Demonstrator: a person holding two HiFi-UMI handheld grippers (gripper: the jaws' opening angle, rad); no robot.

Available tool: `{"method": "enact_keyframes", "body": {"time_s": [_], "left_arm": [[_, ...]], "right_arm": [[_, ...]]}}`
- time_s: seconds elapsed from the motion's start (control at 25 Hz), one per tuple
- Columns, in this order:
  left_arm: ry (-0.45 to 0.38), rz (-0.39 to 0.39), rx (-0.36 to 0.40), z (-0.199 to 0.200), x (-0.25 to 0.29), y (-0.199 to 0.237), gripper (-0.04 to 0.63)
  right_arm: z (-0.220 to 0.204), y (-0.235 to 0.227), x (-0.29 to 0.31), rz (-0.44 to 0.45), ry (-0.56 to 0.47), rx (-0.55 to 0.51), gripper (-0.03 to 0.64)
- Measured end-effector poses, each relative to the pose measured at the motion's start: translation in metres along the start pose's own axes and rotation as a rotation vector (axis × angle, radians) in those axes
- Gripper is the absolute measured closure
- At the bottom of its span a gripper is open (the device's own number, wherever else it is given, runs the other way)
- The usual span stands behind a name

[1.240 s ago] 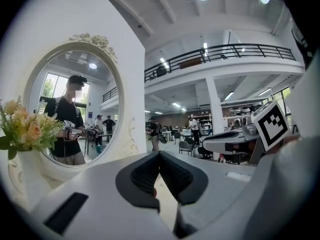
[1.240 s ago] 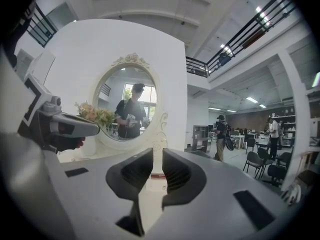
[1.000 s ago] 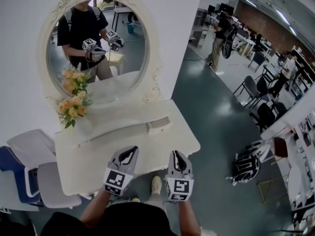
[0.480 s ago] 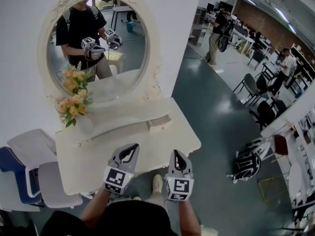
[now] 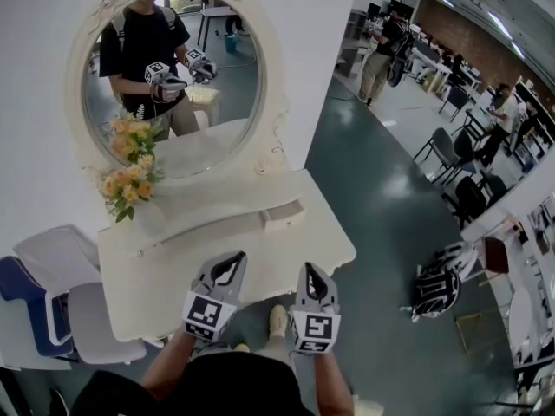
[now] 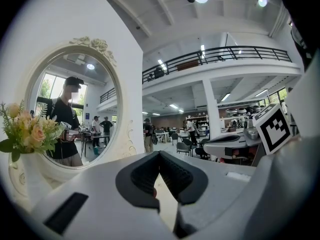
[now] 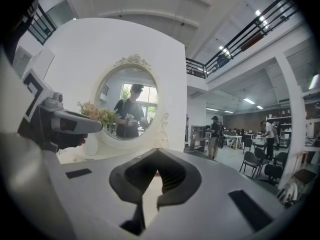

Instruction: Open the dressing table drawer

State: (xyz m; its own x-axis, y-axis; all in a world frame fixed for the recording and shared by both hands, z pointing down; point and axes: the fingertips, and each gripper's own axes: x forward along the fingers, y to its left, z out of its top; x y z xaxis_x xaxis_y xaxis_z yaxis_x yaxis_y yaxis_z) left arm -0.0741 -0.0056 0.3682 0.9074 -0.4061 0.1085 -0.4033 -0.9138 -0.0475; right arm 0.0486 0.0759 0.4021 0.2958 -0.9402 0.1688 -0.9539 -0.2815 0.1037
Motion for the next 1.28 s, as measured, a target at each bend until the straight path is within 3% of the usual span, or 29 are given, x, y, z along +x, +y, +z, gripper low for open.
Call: {"method": "enact_keyframes", "body": {"time_s": [1.28], "left_arm": [[-0.003, -0.005, 0.009, 0.0, 0.0055, -0.0038, 0.595]], "right_arm": [[-0.0004, -0.0013, 0.0024, 0.011, -0.006, 0.001, 0.621]]}}
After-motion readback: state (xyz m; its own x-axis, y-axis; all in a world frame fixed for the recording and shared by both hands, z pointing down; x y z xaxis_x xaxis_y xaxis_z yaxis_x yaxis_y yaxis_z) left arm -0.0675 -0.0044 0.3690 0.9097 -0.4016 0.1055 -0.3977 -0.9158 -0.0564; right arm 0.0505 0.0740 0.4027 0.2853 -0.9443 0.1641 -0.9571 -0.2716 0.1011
